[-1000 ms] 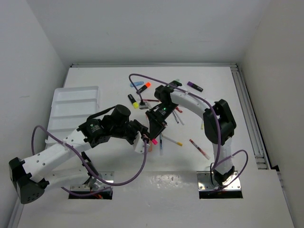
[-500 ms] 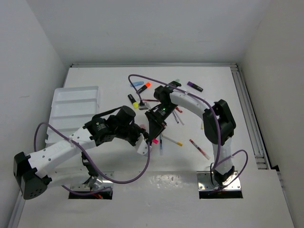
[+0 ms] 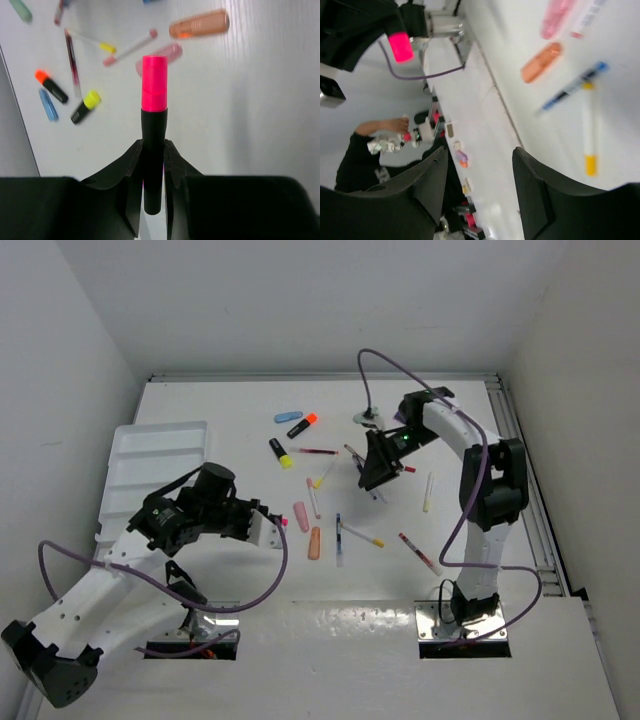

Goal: Sort the stationery into containers
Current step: Pass the stationery from the right arm to the left, then place the stationery into the container

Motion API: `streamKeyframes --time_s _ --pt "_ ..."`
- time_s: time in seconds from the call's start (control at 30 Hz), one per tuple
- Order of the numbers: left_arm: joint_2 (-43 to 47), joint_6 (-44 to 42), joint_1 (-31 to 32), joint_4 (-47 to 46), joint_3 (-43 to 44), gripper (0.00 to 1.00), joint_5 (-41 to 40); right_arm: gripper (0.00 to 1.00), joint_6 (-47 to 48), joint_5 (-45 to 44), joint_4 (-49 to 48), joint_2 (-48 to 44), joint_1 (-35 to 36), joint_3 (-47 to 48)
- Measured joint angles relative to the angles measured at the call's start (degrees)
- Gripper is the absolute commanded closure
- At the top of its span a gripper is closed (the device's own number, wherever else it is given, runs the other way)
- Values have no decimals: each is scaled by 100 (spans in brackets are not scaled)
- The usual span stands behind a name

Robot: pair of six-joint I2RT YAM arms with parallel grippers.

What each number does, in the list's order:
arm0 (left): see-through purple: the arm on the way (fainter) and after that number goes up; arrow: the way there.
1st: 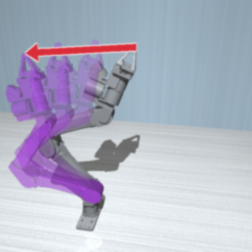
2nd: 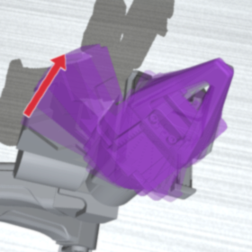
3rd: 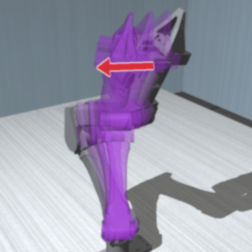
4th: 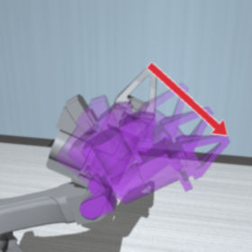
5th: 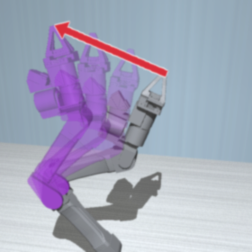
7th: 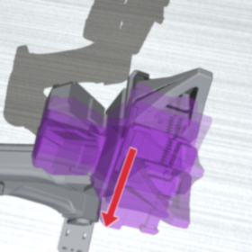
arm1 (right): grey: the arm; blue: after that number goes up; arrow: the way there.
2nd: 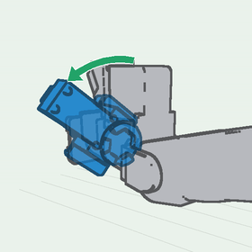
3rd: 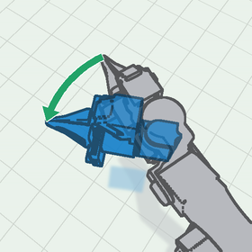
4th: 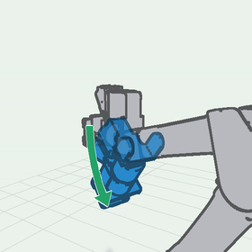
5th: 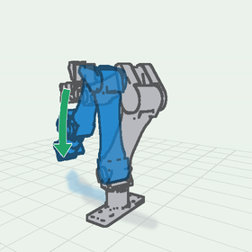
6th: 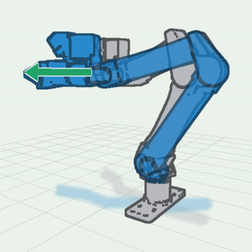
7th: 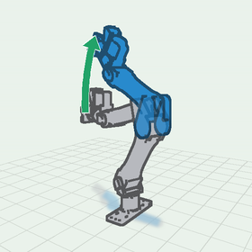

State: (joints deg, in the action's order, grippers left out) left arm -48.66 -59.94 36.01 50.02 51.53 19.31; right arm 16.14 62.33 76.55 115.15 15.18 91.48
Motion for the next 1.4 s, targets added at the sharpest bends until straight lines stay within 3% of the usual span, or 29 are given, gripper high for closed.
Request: streamKeyframes --time_s 0.1,0.37,0.67,0.97,1.13,1.4 --pt "92 -254 -511 378 -140 100 -216 46 146 -238 9 -35 -463 -232" --pt "-2 -1488 -2024 914 -1064 100 -1040 47 455 -413 52 -142 -341 -730" --pt "-1506 -2691 -3974 1178 750 100 -927 47 638 -474 52 -227 -382 -903" --pt "-2107 -4350 -5709 1526 826 100 -634 48 658 -490 57 -337 -439 -1132" --pt "-2326 -4909 -6308 1574 824 100 -358 48 638 -490 55 -367 -461 -1147" --pt "-2514 -5217 -6706 1521 516 96 -146 45 579 -632 57 -428 -468 -1322"
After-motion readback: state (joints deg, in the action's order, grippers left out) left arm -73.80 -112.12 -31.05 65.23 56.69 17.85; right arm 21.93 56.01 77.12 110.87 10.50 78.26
